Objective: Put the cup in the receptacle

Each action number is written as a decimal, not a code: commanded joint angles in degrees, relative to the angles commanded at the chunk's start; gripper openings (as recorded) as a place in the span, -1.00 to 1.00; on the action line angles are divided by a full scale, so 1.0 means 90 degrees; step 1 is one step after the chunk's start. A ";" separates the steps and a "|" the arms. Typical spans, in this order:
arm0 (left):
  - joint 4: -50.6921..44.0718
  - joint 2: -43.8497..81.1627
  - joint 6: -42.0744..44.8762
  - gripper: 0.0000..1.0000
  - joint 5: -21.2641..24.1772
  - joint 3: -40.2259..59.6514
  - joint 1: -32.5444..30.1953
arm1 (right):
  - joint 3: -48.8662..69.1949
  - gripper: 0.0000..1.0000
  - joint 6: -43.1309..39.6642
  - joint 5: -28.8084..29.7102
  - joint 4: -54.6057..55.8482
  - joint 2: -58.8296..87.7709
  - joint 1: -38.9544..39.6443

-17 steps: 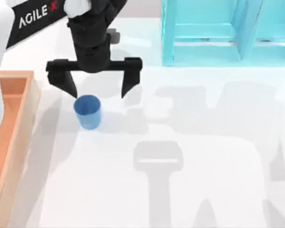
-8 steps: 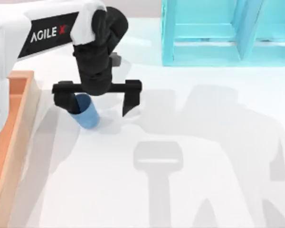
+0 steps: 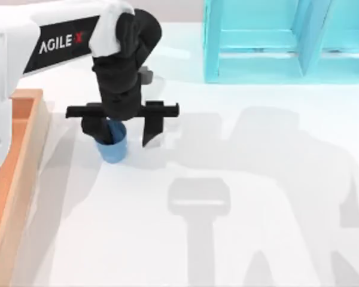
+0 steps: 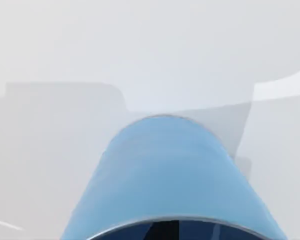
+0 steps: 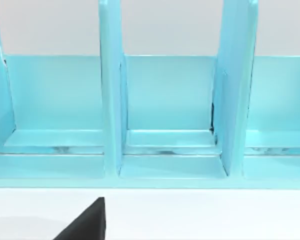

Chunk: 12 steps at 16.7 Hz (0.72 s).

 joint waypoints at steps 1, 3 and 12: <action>0.0000 0.0000 0.0000 -0.36 0.0000 0.0000 0.0000 | 0.0000 1.00 0.0000 0.0000 0.0000 0.0000 0.0000; 0.0000 0.0000 0.0000 -0.66 0.0000 0.0000 0.0000 | 0.0000 1.00 0.0000 0.0000 0.0000 0.0000 0.0000; 0.0000 0.0000 0.0000 -1.00 0.0000 0.0000 0.0000 | 0.0000 1.00 0.0000 0.0000 0.0000 0.0000 0.0000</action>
